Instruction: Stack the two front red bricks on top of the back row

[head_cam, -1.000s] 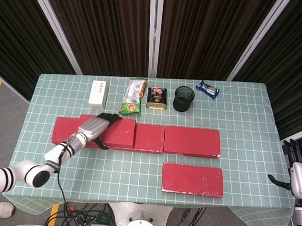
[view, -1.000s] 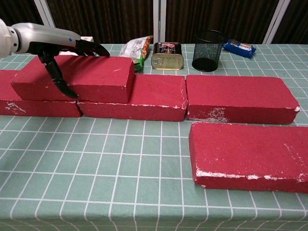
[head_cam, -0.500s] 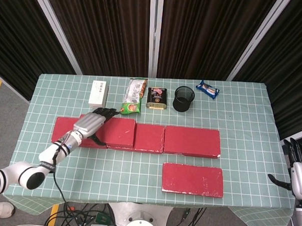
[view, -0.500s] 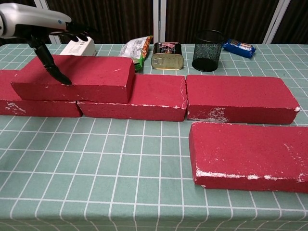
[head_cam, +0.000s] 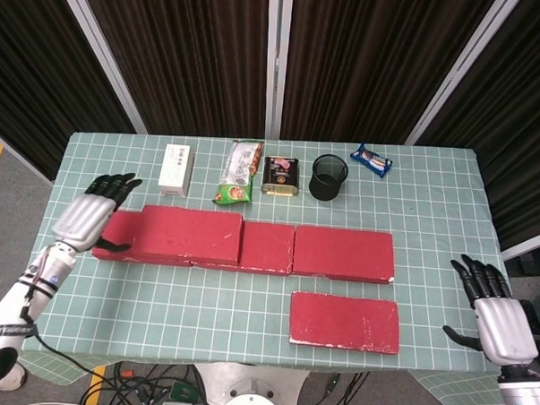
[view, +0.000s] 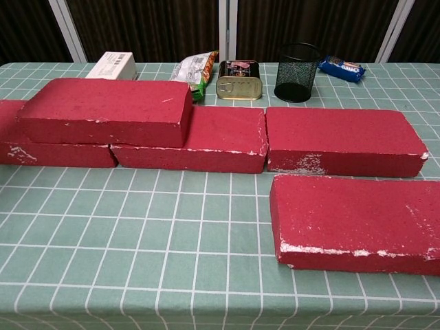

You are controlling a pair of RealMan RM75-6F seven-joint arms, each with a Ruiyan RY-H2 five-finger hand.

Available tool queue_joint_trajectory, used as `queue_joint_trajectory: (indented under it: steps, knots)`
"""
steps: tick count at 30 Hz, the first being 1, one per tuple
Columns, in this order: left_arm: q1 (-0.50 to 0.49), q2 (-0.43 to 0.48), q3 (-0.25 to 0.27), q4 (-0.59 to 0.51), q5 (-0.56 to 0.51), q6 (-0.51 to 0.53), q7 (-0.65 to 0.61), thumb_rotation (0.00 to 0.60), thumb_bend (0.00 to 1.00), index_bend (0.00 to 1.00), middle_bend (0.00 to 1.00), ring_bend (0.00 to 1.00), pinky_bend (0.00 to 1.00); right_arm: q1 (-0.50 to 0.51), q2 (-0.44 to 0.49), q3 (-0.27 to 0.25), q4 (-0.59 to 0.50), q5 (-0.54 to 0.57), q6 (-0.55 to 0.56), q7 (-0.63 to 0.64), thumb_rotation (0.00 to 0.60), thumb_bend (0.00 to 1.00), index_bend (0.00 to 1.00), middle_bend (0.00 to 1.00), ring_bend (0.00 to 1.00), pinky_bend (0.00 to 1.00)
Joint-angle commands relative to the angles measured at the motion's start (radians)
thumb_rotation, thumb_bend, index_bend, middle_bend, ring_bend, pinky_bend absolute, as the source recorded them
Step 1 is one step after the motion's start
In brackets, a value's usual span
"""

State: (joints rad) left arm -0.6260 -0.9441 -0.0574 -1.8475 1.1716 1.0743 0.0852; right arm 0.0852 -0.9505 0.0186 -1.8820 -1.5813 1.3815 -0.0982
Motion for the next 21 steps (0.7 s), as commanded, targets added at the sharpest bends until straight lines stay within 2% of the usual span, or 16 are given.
queue_joint_trajectory:
  steps: [1,10,16,21]
  knots:
    - [0.098,0.018,0.054,-0.009,0.078,0.103,0.001,0.600,0.00,0.04,0.00,0.00,0.00,0.033,-0.009,-0.035,-0.042,-0.034,-0.069,-0.044,0.600,0.00,0.00,0.00,0.00,0.00]
    - [0.275,-0.040,0.137,0.046,0.220,0.262,-0.066,0.600,0.00,0.04,0.00,0.00,0.00,0.114,-0.039,-0.072,-0.112,-0.038,-0.240,-0.086,0.600,0.00,0.00,0.00,0.00,0.00]
    - [0.346,-0.084,0.157,0.104,0.269,0.313,-0.121,0.600,0.00,0.04,0.00,0.00,0.00,0.171,-0.070,-0.070,-0.134,0.021,-0.345,-0.156,0.600,0.00,0.00,0.00,0.00,0.00]
    - [0.373,-0.097,0.161,0.139,0.294,0.317,-0.165,0.600,0.00,0.04,0.00,0.00,0.00,0.200,-0.126,-0.060,-0.143,0.090,-0.387,-0.232,0.600,0.00,0.00,0.00,0.00,0.00]
